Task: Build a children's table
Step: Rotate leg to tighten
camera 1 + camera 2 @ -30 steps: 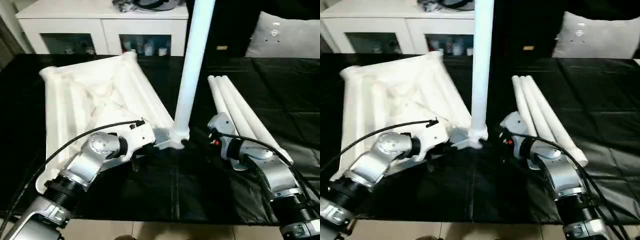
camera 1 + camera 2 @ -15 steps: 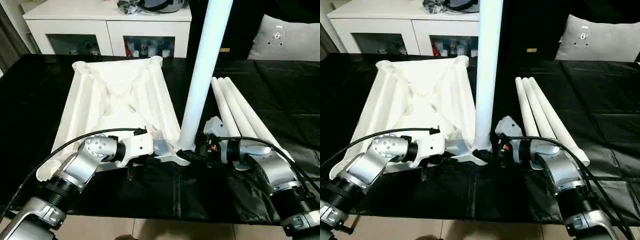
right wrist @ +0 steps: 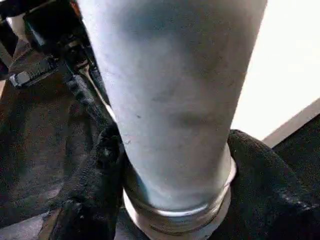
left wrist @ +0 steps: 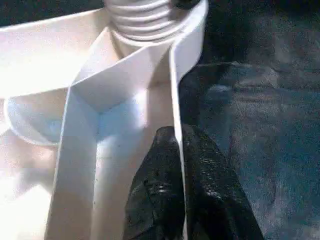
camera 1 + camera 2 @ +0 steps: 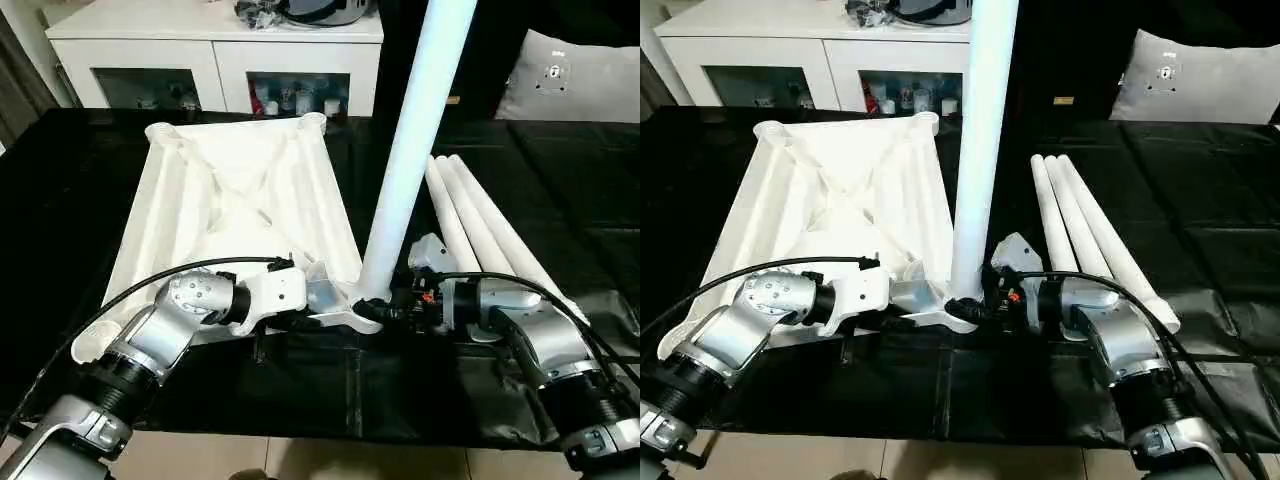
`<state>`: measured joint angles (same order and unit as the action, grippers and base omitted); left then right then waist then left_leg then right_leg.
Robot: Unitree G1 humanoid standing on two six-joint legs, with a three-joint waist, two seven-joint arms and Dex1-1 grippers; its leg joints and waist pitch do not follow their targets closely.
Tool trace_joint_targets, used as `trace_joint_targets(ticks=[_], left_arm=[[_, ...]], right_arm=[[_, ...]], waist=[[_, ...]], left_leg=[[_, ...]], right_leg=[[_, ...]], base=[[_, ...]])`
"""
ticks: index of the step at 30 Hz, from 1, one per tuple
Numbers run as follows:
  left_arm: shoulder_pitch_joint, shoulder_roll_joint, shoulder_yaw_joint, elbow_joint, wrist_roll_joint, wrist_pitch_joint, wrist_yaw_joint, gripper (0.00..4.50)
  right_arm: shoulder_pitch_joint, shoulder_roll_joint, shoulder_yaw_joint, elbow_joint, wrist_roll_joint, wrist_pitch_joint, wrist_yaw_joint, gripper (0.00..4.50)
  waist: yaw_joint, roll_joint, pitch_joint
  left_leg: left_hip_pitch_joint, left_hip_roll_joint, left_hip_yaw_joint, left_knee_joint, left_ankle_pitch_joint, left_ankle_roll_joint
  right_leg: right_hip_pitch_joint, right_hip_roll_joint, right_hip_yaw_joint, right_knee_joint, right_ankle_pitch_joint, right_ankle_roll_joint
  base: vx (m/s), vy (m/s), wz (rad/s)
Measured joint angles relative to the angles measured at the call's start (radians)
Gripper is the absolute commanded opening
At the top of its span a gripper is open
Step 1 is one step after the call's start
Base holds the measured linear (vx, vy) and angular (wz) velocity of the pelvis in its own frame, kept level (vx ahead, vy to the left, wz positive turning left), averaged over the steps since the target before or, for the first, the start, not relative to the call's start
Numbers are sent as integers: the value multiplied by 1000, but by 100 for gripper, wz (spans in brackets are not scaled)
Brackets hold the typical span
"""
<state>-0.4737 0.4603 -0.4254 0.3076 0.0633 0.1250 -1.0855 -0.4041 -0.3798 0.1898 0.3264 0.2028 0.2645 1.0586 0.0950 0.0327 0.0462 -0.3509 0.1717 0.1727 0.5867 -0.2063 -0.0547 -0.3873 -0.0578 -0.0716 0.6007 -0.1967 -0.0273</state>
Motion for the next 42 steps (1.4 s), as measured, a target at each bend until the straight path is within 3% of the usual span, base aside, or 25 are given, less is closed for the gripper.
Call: trace_joint_targets(ticks=[5, 8, 14, 15, 21, 29, 33, 37, 42], left_arm=[[9, -84, 59, -29, -7, 211, 124, 0], [-4, -208, 107, -23, 14, 355, 288, 0], [-27, -296, 105, -14, 43, 422, 415, 0], [-28, -299, 103, -14, 48, 422, 418, 0], [-32, -274, 76, -15, 61, 389, 425, 0], [-29, -207, 74, 16, 51, 270, 351, 0], [-19, -159, 71, 18, 36, 191, 272, 0], [-9, -93, 44, 25, 23, 73, 167, 0], [-9, -45, 25, 42, 11, -24, 65, 0]], right_arm=[[-13, 118, -66, 34, -5, 80, -225, 269], [-83, 223, -123, 121, -38, 104, -452, 268], [-126, 272, -150, 184, -58, 77, -608, 267], [-125, 274, -154, 185, -58, 73, -612, 302], [-85, 267, -182, 179, -40, 47, -586, 371], [-34, 153, -179, 133, -11, 2, -413, 442], [-30, 88, -156, 119, -11, -33, -301, 442], [-30, -9, -104, 89, -13, -64, -138, 442], [-30, -66, -60, 83, -13, -78, 12, 442]], waist=[[-24, -2, -1], [-46, -3, 0], [-43, -3, -1], [-42, -3, -1], [-33, -3, -1], [-32, -1, 1], [-29, 1, 0], [-7, 3, -1], [7, 3, -1]], left_leg=[[3, 0, 1, 2, 1, -3], [2, 0, 1, 4, 2, -5], [2, 0, 0, 3, 2, -5], [2, 0, 0, 2, 2, -5], [0, 0, 0, 0, 2, -5], [-1, 0, 0, -1, 2, -5], [-5, 0, 0, 0, 2, -4], [-12, 1, 0, 1, 5, 1], [-15, 2, 0, 7, 3, 5]], right_leg=[[4, 0, 1, 2, -1, 3], [3, 0, 1, 2, 0, 3], [3, 0, 1, 2, 1, 4], [3, 0, 1, 1, 1, 4], [2, 0, 0, 0, 3, 0], [0, 0, 0, 0, 1, 2], [-5, 0, 0, 0, 3, -1], [-12, 0, -1, 2, 3, -1], [-14, 0, -1, 3, 3, -1]], base=[[0, 0, 0], [0, 0, 0], [0, 0, 0], [0, 0, 0], [0, 0, 0], [0, 0, 0], [0, 0, 0], [0, 0, 0], [0, 0, 0]])
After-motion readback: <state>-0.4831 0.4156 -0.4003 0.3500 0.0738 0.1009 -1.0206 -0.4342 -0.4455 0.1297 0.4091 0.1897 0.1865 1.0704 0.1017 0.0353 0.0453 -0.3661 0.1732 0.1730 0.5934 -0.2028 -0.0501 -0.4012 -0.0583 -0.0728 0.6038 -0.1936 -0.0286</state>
